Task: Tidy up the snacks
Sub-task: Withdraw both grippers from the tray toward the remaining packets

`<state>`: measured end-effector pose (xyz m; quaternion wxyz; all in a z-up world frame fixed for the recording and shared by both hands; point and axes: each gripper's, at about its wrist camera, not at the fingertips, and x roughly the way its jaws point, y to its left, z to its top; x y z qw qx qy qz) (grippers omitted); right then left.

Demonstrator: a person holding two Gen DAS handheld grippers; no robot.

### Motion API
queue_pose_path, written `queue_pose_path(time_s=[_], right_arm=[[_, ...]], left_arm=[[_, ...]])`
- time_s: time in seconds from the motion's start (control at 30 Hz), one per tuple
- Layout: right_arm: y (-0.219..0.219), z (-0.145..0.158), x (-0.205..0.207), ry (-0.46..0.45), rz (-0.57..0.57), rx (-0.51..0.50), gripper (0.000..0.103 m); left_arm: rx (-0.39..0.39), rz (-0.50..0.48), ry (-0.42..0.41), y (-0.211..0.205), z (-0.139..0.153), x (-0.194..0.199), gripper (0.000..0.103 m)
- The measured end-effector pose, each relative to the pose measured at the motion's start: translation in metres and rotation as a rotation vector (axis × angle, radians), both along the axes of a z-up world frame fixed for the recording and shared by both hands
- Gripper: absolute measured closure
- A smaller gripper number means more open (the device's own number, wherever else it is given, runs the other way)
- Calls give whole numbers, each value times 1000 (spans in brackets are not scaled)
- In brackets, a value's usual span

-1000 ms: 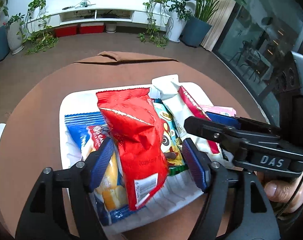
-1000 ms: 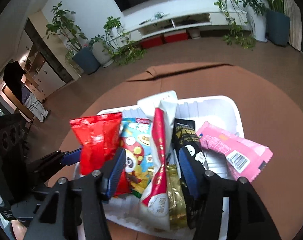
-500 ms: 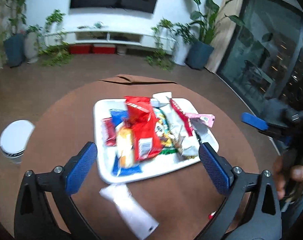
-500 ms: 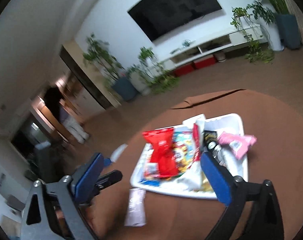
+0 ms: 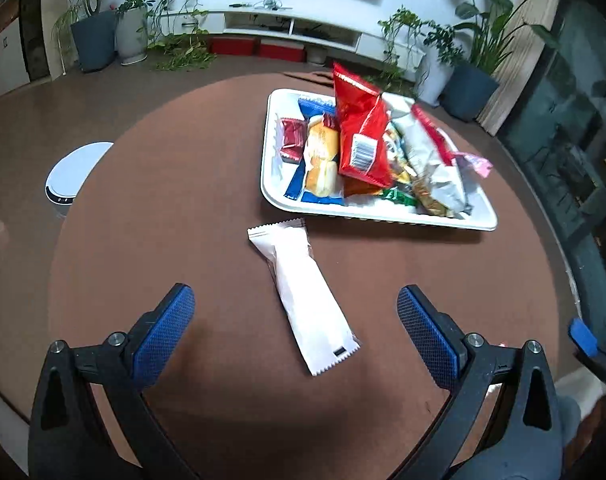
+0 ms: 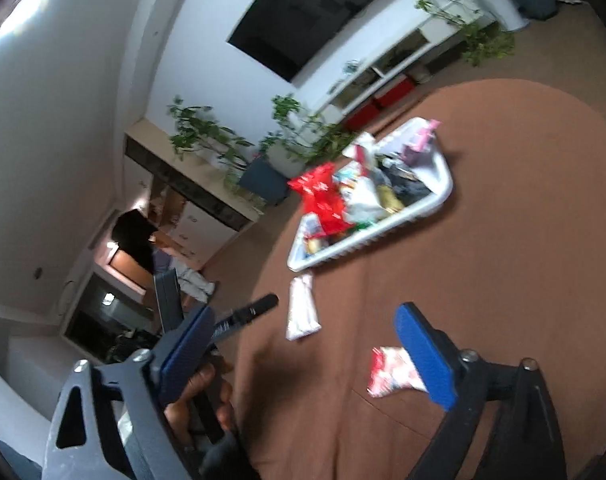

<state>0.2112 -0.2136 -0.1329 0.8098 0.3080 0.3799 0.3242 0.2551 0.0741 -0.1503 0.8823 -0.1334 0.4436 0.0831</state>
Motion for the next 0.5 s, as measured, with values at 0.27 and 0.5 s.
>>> queue_pose_path(time_s=[0.27, 0.5], right_arm=[[-1, -1, -7, -37, -17, -98, 12], [-9, -3, -8, -32, -33, -88, 12]], left_arm=[[110, 48, 116, -6, -23, 27, 0], [127, 62, 139, -2, -29, 38, 13]])
